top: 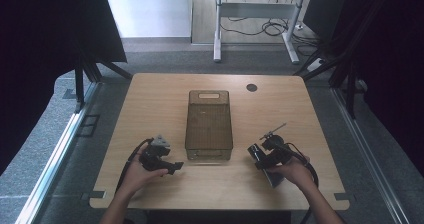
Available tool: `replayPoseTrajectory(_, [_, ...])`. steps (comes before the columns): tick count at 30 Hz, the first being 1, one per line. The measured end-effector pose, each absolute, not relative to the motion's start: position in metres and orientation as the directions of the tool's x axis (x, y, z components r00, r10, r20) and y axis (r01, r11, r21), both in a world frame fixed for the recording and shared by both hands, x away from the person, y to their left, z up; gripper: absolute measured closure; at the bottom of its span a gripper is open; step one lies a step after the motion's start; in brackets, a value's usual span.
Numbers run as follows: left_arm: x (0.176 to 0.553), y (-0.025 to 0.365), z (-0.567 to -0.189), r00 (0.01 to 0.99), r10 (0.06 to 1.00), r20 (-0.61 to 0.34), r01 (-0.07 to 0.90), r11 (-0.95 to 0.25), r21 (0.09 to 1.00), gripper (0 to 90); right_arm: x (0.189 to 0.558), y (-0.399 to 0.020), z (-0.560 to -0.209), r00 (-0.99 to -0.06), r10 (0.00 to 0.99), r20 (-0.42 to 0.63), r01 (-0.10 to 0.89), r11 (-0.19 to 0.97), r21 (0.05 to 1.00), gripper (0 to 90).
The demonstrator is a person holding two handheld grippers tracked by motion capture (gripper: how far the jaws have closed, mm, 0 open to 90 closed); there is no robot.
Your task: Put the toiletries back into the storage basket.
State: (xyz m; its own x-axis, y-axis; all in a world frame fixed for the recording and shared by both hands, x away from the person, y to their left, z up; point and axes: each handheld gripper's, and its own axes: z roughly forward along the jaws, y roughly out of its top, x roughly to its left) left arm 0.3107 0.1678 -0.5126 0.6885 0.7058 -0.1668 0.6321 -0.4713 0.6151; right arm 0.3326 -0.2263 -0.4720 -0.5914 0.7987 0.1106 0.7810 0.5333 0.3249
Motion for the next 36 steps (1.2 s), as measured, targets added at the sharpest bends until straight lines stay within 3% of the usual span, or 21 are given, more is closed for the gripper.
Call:
replayPoseTrajectory(8, [0.311,0.167,-0.513,0.695,0.701,-0.161,0.628,-0.483,0.610,22.9,0.339,-0.229,-0.449,-0.532,0.829,0.171,0.818,0.450,0.359,45.2])
replayPoseTrajectory(21, [0.310,0.165,-0.513,0.693,0.702,-0.161,0.629,-0.481,0.611,22.8,0.350,-0.218,-0.423,-0.549,0.807,0.217,0.798,0.428,0.425,45.4])
replayPoseTrajectory(36, [0.309,0.170,-0.508,0.699,0.698,-0.156,0.616,-0.477,0.627,22.9,0.367,-0.194,-0.405,-0.565,0.792,0.231,0.787,0.434,0.438,45.4])
